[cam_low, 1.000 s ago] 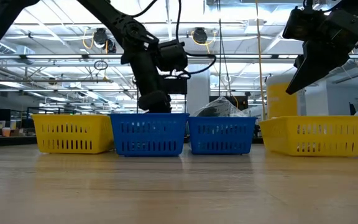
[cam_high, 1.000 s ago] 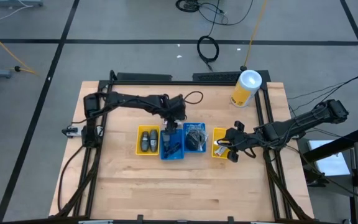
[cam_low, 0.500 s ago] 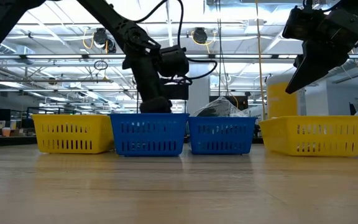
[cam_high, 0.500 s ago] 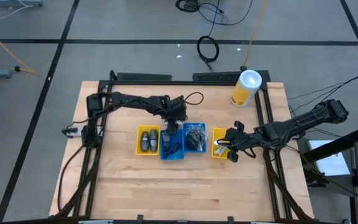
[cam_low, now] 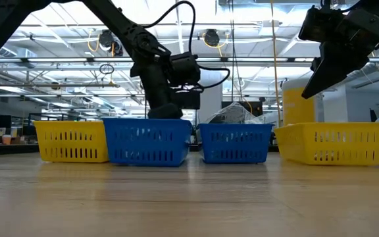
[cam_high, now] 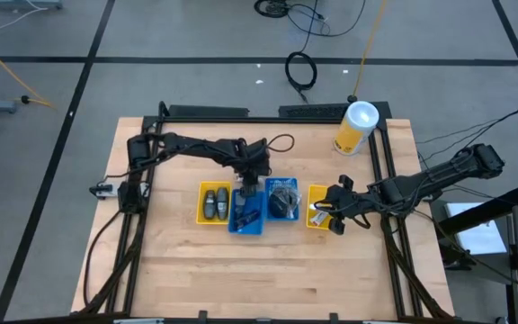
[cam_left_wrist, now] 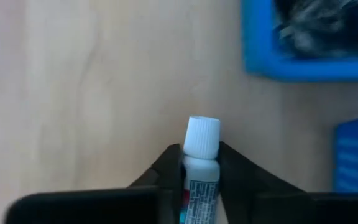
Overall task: Pick & Place Travel size toiletries
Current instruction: Put the toothpaste into the right yellow bin
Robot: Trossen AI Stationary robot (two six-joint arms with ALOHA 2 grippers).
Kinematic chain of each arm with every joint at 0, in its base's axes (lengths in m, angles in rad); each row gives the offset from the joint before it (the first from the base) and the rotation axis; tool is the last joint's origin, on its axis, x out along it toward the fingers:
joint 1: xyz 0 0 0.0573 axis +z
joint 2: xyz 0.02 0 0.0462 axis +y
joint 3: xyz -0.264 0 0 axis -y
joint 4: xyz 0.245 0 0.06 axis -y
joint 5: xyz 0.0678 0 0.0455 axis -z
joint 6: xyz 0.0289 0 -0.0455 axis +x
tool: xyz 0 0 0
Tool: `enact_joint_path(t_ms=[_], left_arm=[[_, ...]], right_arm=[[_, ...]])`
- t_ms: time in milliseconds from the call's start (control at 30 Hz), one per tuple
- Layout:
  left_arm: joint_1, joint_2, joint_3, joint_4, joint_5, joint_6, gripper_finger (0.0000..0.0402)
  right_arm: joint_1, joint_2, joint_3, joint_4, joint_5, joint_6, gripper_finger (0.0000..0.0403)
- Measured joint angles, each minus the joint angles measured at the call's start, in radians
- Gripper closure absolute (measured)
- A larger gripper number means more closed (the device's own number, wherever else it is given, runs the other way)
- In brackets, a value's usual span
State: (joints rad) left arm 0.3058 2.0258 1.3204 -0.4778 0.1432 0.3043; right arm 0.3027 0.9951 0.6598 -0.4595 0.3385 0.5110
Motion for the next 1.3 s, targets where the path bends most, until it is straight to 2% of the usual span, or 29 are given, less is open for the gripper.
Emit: enact_joint_path(t_ms=[100, 533, 867, 1033, 1300], left_arm=[[0.006, -0.015, -0.001, -0.004, -0.025, 0.011, 0.0365], [0.028, -0.051, -0.001, -0.012, -0.057, -0.03, 0.0366], [0.018, -0.238, -0.001, -0.04, -0.07, -0.077, 0.0364], [-0.028, -0.331, -0.001, 0.022, -0.061, -0.083, 0.0362], [-0.129, -0.4, -0.001, 0.226, 0.049, -0.087, 0.0361]], right_arm=[[0.0, 0.0, 0.0, 0.0, 0.0, -0.001, 0.0326], [0.0, 0.0, 0.0, 0.0, 0.002, -0.003, 0.0326], [0.0, 0.001, 0.0, 0.077, 0.005, -0.042, 0.0326], [0.0, 0.001, 0.0, 0.187, 0.005, -0.109, 0.0326], [0.0, 0.001, 0.0, 0.301, 0.006, -0.193, 0.0326]])
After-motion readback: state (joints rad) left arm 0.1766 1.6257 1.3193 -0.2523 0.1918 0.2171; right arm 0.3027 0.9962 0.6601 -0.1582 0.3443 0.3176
